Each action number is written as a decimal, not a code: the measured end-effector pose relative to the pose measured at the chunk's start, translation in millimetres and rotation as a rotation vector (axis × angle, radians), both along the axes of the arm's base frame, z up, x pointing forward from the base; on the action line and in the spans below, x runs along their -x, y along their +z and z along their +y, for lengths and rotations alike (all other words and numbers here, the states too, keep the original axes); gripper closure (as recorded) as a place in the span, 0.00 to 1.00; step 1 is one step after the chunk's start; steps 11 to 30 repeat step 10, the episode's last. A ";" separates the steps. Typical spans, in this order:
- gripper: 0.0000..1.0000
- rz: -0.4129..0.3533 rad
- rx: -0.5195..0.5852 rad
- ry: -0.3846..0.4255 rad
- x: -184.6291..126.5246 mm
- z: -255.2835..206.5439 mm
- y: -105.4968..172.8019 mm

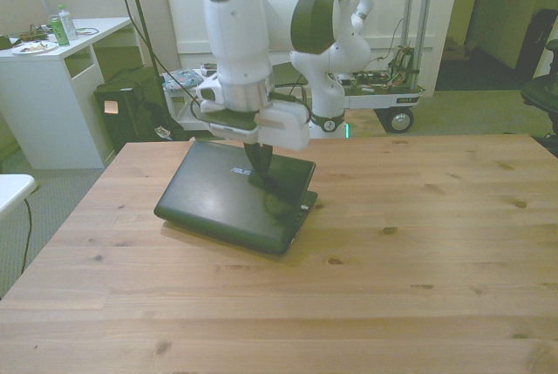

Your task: Close the laptop

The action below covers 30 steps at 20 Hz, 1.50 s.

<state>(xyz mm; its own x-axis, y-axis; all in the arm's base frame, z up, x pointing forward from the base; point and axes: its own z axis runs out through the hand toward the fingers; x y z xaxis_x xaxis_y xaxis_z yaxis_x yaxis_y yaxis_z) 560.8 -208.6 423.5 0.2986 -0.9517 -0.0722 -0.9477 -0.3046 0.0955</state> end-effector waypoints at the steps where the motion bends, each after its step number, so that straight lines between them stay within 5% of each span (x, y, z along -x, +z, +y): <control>1: 1.00 0.014 0.005 0.000 -0.2 2.7 -11.7; 6: 1.00 0.016 0.012 0.020 -3.3 14.5 -28.8; 10: 1.00 -0.097 0.012 0.098 18.9 43.2 34.7; 30: 1.00 -0.097 0.012 0.098 18.9 43.2 34.7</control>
